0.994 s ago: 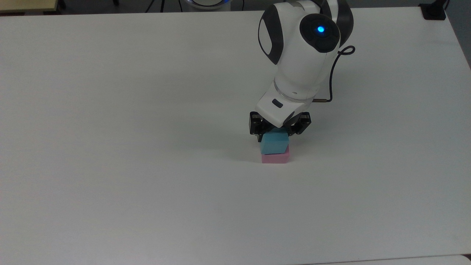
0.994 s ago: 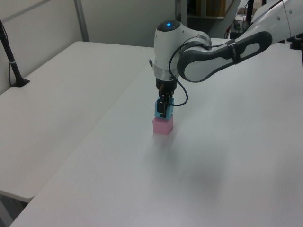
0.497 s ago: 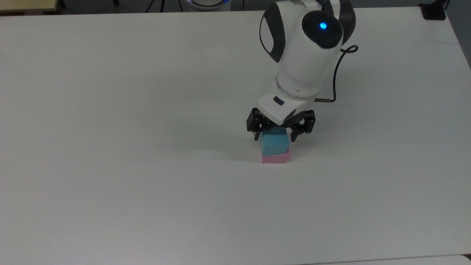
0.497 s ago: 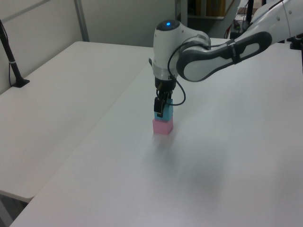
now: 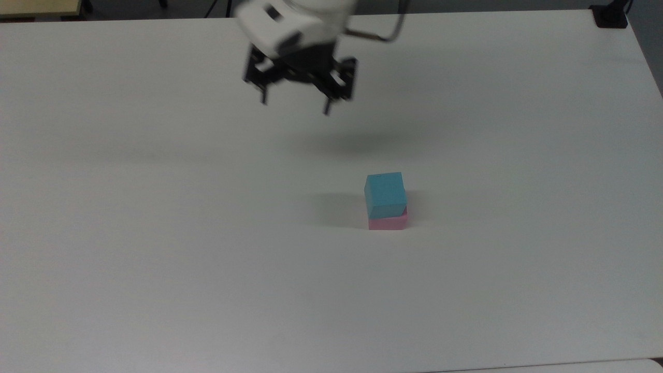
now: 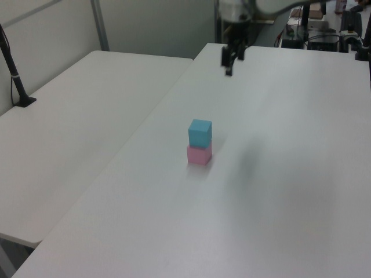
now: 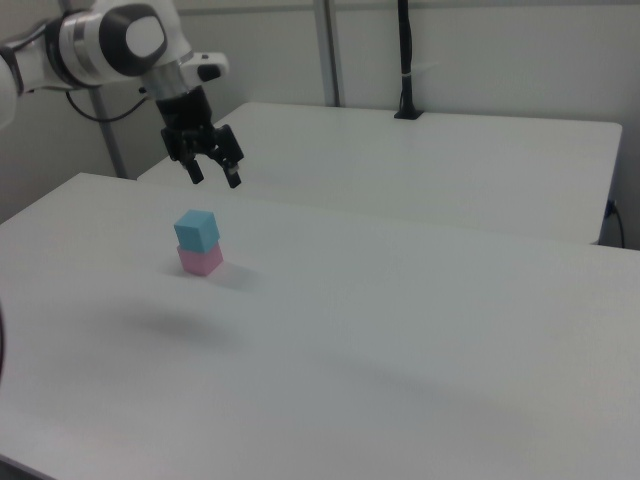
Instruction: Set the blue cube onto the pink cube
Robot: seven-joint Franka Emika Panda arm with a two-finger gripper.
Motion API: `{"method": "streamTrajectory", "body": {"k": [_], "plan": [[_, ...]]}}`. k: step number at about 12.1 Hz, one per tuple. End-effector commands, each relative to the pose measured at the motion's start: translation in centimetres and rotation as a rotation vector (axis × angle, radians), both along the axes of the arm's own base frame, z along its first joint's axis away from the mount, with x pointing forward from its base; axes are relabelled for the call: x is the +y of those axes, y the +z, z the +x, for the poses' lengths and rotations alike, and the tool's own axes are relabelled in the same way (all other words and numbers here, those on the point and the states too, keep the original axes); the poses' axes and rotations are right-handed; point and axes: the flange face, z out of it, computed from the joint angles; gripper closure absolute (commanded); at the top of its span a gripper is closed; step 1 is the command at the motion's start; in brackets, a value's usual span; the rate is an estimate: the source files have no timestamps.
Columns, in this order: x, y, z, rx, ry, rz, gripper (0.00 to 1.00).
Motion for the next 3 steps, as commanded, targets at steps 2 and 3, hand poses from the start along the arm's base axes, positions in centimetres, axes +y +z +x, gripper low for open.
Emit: {"method": "streamTrajectory", "body": {"k": [2,3], "plan": [[-9.5,3.7,-7.2,0.117,-0.014,0.027,0.0],[-10.5,4.0,-7.8,0.137,-0.035,0.032,0.0]]}}
